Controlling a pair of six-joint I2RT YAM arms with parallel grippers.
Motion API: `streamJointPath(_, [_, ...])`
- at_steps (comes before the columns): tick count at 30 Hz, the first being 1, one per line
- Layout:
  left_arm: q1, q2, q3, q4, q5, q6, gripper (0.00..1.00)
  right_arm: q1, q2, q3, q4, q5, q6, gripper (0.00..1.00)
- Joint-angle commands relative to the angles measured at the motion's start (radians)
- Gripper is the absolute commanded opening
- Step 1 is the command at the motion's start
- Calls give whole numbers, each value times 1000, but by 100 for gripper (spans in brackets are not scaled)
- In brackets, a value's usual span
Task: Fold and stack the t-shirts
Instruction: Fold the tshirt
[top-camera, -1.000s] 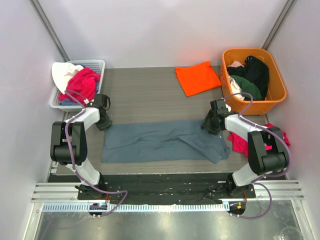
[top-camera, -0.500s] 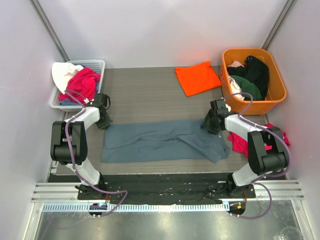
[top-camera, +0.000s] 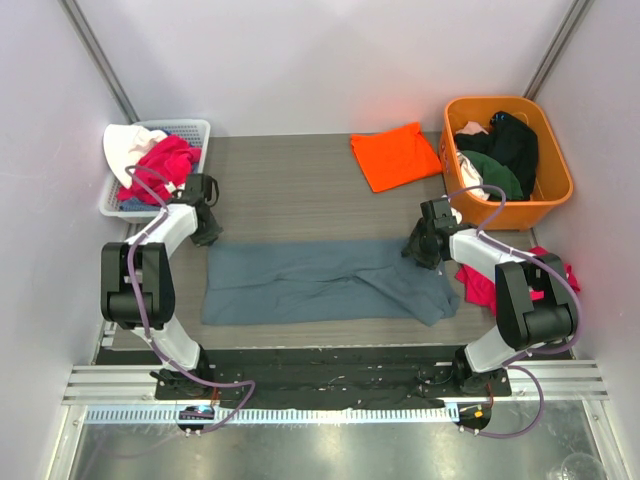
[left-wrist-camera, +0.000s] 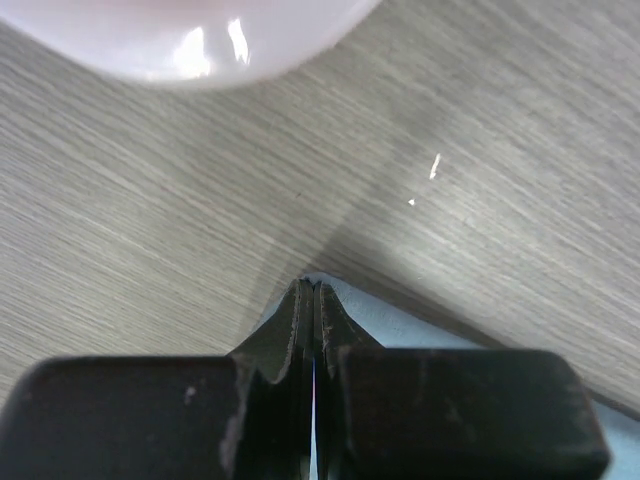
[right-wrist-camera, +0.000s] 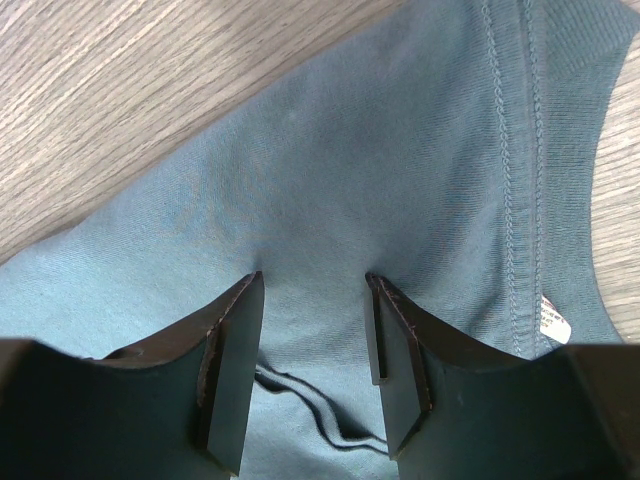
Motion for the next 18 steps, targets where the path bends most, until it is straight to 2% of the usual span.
streamJointPath(1, [8, 27, 57, -10, -40, 34, 0, 3, 41, -34, 0, 9, 5, 52])
streamJointPath(18, [11, 137, 196, -19, -42, 76, 0, 3, 53, -32, 1, 15, 5, 53])
